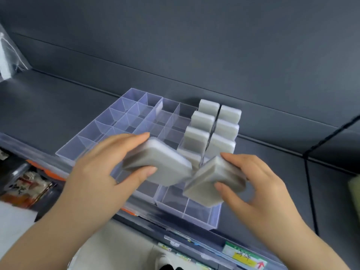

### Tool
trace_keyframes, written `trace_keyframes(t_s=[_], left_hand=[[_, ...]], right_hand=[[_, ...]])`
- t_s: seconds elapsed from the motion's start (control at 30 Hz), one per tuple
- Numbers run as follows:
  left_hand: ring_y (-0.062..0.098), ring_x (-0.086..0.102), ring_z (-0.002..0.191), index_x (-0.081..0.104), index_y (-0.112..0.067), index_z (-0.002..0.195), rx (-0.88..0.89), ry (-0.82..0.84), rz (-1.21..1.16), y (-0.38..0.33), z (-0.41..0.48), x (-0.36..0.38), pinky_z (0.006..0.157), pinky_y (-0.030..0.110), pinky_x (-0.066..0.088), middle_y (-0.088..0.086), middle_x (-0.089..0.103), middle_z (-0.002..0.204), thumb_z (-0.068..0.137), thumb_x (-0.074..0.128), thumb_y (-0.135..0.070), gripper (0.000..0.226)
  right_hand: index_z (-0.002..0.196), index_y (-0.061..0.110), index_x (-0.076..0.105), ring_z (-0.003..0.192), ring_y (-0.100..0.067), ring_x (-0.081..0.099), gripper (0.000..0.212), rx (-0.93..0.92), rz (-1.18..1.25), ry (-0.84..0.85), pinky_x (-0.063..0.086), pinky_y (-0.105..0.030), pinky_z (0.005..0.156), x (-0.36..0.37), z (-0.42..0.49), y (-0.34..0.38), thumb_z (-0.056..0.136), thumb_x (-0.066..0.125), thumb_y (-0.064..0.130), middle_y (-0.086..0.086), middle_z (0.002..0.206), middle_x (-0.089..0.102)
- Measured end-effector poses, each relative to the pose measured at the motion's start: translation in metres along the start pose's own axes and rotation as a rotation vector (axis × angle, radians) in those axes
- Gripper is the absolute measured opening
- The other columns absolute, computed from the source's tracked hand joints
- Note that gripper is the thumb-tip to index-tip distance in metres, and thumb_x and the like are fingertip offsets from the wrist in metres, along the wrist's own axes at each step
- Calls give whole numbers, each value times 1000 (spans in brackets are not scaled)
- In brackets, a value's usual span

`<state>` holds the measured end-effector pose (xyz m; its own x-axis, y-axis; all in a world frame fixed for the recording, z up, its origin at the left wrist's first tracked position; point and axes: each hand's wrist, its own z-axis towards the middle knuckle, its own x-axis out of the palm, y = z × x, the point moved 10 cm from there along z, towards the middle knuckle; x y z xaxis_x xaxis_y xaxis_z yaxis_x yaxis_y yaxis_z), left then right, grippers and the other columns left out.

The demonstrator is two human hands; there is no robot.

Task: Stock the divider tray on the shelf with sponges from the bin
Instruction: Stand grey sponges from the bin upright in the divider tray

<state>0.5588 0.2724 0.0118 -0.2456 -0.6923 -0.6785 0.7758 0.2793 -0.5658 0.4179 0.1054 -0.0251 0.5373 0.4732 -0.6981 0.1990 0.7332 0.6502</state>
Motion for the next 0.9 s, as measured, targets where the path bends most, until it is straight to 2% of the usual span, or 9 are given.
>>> trace_keyframes(t_s=[0.13, 0.33, 0.5, 0.6, 0.7, 0.83, 0.9], left_hand=[[-19, 44, 104, 59, -27, 118, 25, 76, -67, 13, 14, 10, 92, -2, 27, -28, 52, 114, 74, 58, -44, 47], [-18, 45, 102, 61, -22, 116, 189, 226, -148, 20, 36, 25, 90, -1, 29, -21, 55, 112, 76, 58, -43, 46], [-15, 45, 101, 61, -27, 117, 293, 350, -219, 20, 41, 45, 90, -1, 29, -19, 58, 109, 77, 57, -44, 43], [-18, 42, 101, 57, -32, 117, 334, 374, -236, 18, 39, 53, 89, -1, 28, -23, 52, 111, 78, 55, -46, 42], [-16, 45, 95, 62, -24, 115, 403, 361, -219, 10, 35, 57, 87, 0, 31, -19, 52, 111, 80, 55, -43, 40], [2, 52, 95, 65, -17, 113, 465, 318, -154, 4, 25, 58, 87, 10, 38, -15, 53, 110, 81, 55, -39, 40], [4, 52, 96, 65, -18, 114, 486, 327, -114, 2, 19, 62, 85, 16, 40, -15, 53, 110, 81, 54, -38, 39]], right_hand=[[116, 30, 57, 98, 11, 49, 44, 88, -45, -30, 32, 2, 83, 2, -1, -4, 73, 65, 29, 22, 107, 54], [117, 28, 60, 98, 12, 50, 46, 232, -140, -92, 32, 1, 83, 5, -14, 6, 71, 66, 29, 23, 108, 55], [117, 38, 56, 101, 13, 47, 46, 315, -202, -100, 29, 2, 85, 12, -28, 11, 72, 65, 32, 29, 112, 50], [119, 40, 51, 102, 13, 46, 46, 328, -257, -78, 29, 3, 86, 16, -34, 11, 75, 63, 33, 28, 112, 51], [121, 37, 52, 101, 8, 49, 46, 317, -283, -94, 32, 0, 86, 16, -38, 11, 76, 62, 31, 24, 110, 53], [121, 27, 56, 98, 1, 50, 45, 266, -332, -97, 32, 0, 86, 16, -40, 12, 77, 62, 26, 17, 110, 54], [122, 26, 56, 98, -1, 51, 45, 247, -343, -97, 34, -2, 86, 17, -41, 11, 77, 61, 24, 16, 111, 55]])
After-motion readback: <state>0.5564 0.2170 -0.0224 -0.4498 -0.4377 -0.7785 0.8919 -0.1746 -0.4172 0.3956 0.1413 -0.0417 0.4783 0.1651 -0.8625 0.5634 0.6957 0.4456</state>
